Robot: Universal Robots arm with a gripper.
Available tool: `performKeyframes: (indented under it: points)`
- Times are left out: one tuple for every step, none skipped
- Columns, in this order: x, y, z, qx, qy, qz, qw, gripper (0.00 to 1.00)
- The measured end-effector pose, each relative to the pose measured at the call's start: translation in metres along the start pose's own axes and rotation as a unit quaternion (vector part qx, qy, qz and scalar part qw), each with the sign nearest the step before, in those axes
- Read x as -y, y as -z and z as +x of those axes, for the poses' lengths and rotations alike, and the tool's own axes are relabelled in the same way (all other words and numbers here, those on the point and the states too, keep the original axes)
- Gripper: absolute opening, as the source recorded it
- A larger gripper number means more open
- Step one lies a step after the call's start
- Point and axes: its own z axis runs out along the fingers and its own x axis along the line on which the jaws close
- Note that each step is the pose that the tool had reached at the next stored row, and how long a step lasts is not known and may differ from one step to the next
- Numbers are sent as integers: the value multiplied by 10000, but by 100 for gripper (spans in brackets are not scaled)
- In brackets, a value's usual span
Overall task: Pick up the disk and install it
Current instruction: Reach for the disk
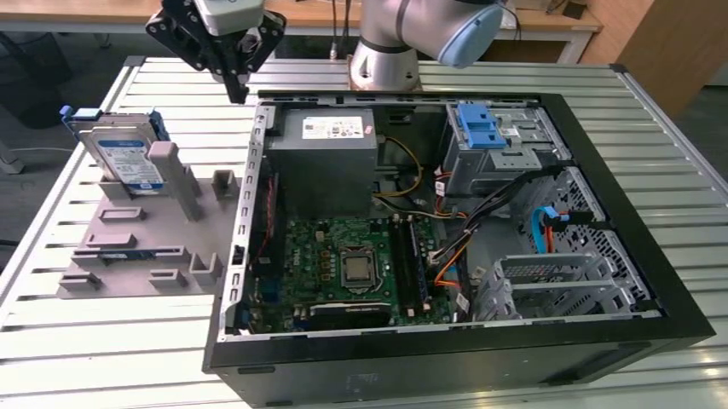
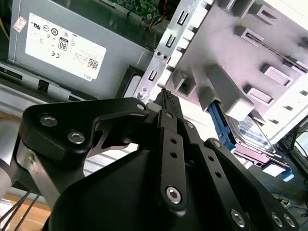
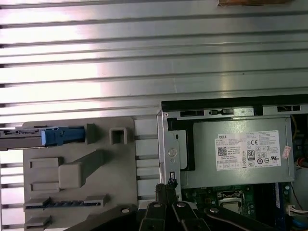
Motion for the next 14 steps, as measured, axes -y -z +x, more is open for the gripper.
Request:
performKeyframes:
  points:
    - [-1, -1, 13, 0, 0, 0, 10000, 11]
    - [-3, -1, 27, 0, 0, 0, 10000, 11]
    - [-5, -1, 42, -1, 0, 0, 10000, 11]
    - [-7, -2, 57, -1, 0, 0, 10000, 11]
    - [-8, -3, 71, -1, 1, 0, 10000, 11]
    - [-10, -3, 86, -1, 1, 0, 10000, 11]
    - [-12, -4, 100, -2, 0, 0, 10000, 11]
    - [-14, -5, 115, -2, 0, 0, 10000, 11]
    - [-16, -6, 130, -2, 0, 0, 10000, 11]
    - [-18, -7, 145, -2, 0, 0, 10000, 11]
    - [-21, -7, 160, -3, 0, 0, 10000, 11]
    - [-23, -8, 175, -3, 0, 0, 10000, 11]
    - [-26, -9, 188, -4, 0, 0, 10000, 11]
    - [-28, -10, 201, -4, 0, 0, 10000, 11]
